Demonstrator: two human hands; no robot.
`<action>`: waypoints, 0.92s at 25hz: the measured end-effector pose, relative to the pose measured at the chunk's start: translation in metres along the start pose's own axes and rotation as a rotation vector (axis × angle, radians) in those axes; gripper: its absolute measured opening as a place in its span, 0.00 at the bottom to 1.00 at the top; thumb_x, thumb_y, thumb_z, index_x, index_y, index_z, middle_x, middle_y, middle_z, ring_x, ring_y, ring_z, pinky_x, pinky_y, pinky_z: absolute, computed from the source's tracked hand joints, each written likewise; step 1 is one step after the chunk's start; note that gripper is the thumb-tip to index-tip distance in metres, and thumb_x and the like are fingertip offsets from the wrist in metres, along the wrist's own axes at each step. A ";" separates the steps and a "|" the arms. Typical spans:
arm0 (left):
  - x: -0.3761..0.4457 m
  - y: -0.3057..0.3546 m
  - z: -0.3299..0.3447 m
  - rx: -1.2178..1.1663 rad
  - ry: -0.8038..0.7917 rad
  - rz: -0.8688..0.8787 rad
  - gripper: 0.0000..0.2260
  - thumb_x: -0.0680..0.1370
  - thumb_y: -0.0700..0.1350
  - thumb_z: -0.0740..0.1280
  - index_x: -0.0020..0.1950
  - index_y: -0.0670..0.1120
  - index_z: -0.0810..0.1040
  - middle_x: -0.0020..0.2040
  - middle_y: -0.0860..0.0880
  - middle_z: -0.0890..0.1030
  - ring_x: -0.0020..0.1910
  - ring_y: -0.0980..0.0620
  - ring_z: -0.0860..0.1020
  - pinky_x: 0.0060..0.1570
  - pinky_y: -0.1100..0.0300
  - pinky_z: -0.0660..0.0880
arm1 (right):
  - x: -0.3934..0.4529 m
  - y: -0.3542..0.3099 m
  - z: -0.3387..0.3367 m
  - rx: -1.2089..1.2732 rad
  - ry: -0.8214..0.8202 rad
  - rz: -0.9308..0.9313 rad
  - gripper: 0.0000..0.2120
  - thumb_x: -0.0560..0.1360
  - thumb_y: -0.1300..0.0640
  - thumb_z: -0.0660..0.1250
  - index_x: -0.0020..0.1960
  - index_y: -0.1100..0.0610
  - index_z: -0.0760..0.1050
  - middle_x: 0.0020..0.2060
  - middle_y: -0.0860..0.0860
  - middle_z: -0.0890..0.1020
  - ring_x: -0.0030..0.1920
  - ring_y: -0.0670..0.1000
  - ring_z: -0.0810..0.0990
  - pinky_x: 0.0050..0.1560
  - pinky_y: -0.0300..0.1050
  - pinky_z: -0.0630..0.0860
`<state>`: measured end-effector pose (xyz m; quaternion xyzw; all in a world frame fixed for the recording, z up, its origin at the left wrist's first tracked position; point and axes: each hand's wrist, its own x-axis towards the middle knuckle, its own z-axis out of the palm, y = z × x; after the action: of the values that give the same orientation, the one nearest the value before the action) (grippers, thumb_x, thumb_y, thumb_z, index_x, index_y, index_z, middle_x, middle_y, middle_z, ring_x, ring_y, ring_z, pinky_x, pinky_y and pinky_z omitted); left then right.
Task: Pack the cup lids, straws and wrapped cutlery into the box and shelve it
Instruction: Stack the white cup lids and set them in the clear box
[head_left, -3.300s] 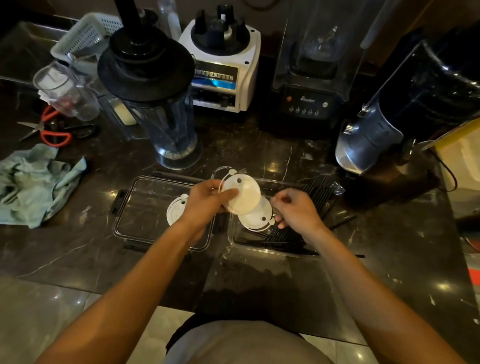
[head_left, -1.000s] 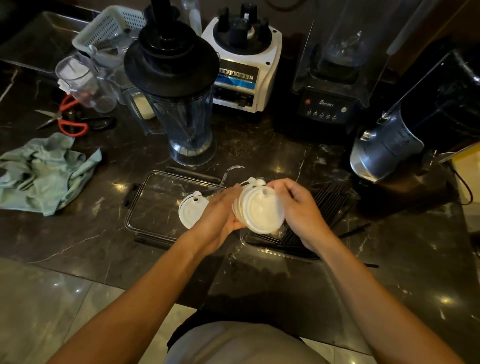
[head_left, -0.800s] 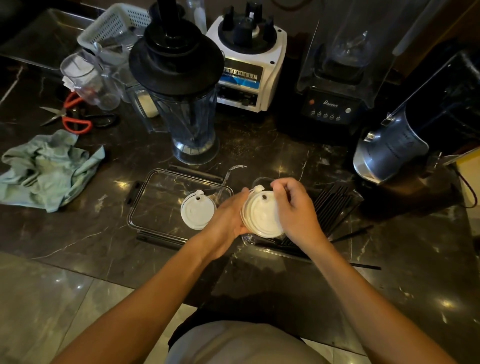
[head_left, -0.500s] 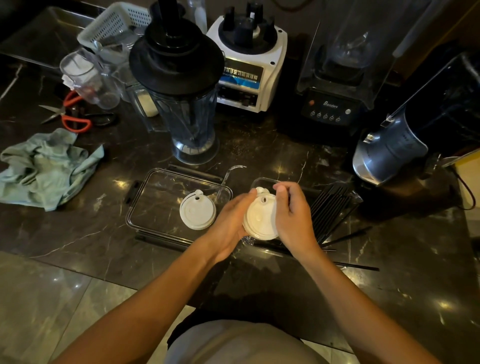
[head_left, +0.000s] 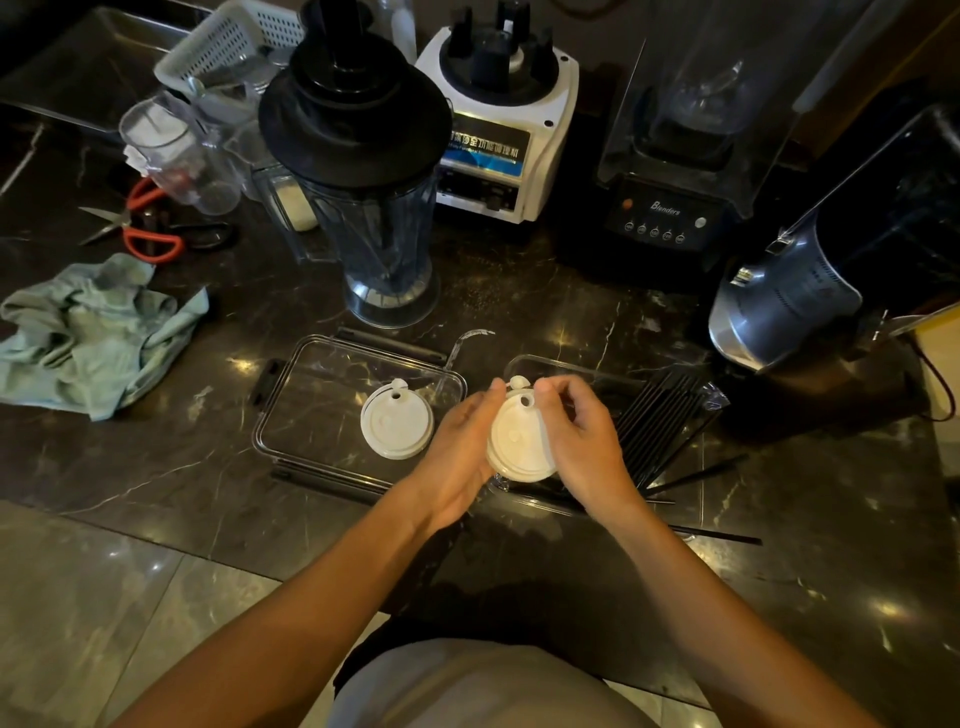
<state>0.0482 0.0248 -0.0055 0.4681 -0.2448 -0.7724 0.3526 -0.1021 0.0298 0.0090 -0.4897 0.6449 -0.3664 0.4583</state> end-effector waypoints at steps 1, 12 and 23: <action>0.000 0.001 -0.001 0.006 -0.003 0.003 0.21 0.85 0.57 0.60 0.70 0.43 0.77 0.64 0.38 0.82 0.67 0.36 0.78 0.68 0.39 0.72 | -0.001 -0.001 0.001 0.035 -0.011 0.036 0.10 0.83 0.47 0.65 0.52 0.53 0.78 0.48 0.50 0.83 0.47 0.47 0.82 0.45 0.42 0.78; -0.019 0.020 -0.070 0.106 0.300 0.156 0.12 0.78 0.44 0.73 0.58 0.38 0.83 0.49 0.43 0.88 0.50 0.45 0.86 0.49 0.56 0.84 | 0.036 -0.028 0.053 -0.059 -0.141 0.066 0.08 0.83 0.50 0.65 0.57 0.54 0.77 0.48 0.49 0.82 0.46 0.45 0.81 0.39 0.32 0.75; -0.002 0.016 -0.153 0.514 0.461 0.105 0.11 0.77 0.48 0.76 0.55 0.44 0.87 0.45 0.48 0.88 0.44 0.53 0.85 0.47 0.57 0.80 | 0.050 -0.014 0.132 -0.380 -0.222 0.155 0.15 0.83 0.55 0.63 0.68 0.56 0.78 0.62 0.53 0.82 0.63 0.54 0.80 0.61 0.49 0.79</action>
<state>0.1906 0.0084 -0.0604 0.6906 -0.3690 -0.5403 0.3082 0.0226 -0.0251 -0.0308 -0.5536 0.6835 -0.1460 0.4528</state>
